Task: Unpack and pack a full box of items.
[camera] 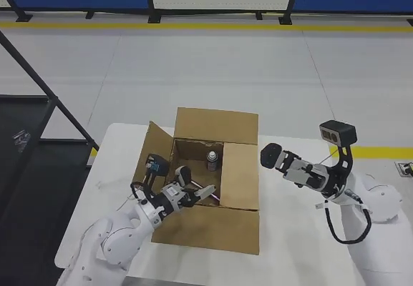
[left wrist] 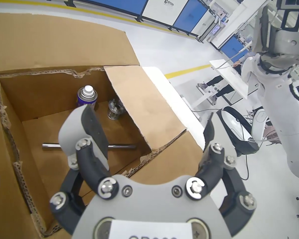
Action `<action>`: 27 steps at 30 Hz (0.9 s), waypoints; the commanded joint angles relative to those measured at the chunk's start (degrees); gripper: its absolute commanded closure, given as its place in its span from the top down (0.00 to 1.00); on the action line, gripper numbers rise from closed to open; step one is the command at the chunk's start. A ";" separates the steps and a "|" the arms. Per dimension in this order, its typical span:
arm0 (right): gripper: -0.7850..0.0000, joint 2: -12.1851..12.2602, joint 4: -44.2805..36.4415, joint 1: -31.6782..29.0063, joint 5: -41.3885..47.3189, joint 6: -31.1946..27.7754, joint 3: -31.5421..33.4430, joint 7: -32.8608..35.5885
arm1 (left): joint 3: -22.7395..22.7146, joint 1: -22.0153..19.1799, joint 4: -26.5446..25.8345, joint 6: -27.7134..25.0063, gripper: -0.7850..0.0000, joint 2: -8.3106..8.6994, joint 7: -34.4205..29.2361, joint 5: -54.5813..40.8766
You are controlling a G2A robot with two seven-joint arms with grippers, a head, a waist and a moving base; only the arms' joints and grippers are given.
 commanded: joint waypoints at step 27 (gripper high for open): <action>1.00 3.37 -4.04 -4.40 -0.04 1.25 5.78 -5.23 | 17.91 -23.24 33.29 -3.58 1.00 -7.03 -12.43 -23.99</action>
